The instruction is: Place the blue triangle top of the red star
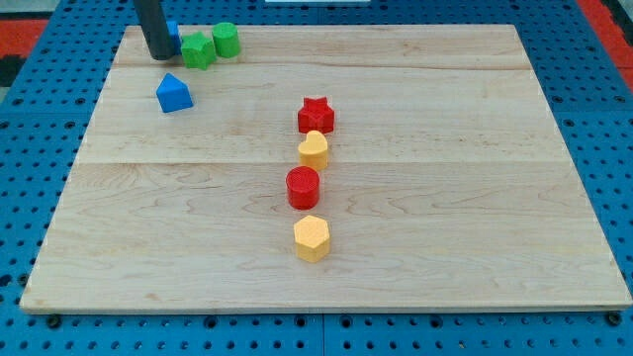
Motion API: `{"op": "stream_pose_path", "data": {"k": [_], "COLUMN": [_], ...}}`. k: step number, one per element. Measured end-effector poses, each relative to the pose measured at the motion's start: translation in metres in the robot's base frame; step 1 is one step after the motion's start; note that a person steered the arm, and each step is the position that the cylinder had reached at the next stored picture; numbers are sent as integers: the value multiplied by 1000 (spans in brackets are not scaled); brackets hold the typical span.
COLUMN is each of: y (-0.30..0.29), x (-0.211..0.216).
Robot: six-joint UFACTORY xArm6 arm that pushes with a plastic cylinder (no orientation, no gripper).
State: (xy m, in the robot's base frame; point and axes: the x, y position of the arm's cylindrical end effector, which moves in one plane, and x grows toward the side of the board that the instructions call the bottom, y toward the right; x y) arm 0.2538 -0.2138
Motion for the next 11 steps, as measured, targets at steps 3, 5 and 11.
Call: {"op": "stream_pose_path", "data": {"k": [3,5,11], "y": [17,-12,148], "x": [63,88,49]}}
